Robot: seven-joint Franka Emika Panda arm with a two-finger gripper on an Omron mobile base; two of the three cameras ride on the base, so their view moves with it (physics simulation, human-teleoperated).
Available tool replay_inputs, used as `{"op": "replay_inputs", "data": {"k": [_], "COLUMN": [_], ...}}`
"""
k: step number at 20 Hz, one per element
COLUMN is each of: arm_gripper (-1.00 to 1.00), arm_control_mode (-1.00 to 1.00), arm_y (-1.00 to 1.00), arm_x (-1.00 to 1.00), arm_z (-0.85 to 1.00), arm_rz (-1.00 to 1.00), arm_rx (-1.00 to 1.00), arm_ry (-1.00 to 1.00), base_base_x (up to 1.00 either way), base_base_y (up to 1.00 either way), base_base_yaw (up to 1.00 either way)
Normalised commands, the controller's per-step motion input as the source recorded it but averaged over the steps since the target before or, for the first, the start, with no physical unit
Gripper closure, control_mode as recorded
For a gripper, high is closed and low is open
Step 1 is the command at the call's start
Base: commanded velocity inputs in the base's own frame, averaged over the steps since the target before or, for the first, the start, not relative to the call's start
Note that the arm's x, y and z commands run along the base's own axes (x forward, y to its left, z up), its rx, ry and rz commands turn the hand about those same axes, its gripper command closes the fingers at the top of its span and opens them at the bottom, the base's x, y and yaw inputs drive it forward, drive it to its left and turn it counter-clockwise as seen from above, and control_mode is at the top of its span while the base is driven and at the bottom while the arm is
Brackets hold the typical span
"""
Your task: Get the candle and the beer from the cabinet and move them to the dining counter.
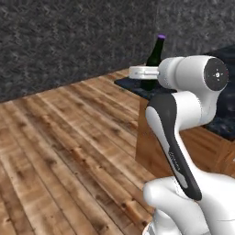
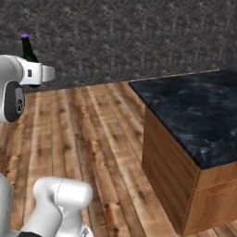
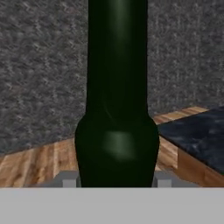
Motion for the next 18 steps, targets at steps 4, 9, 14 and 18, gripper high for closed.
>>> {"op": "replay_inputs", "data": {"k": [4,9,14,18], "arm_gripper": [1.0,1.0,1.0,1.0], "arm_control_mode": [1.0,1.0,1.0,1.0], "arm_y": [0.0,0.0,0.0,0.0], "arm_x": [0.0,0.0,0.0,0.0], "arm_z": [0.0,0.0,0.0,0.0], "arm_rz": [0.0,0.0,0.0,0.0], "arm_rx": [0.0,0.0,0.0,0.0], "arm_ry": [0.0,0.0,0.0,0.0], "base_base_x": [0.5,0.5,0.52,0.58], "base_base_y": [0.02,0.15,0.16,0.21], "base_base_yaw": [-0.5,-0.54,-0.52,-0.46]}}
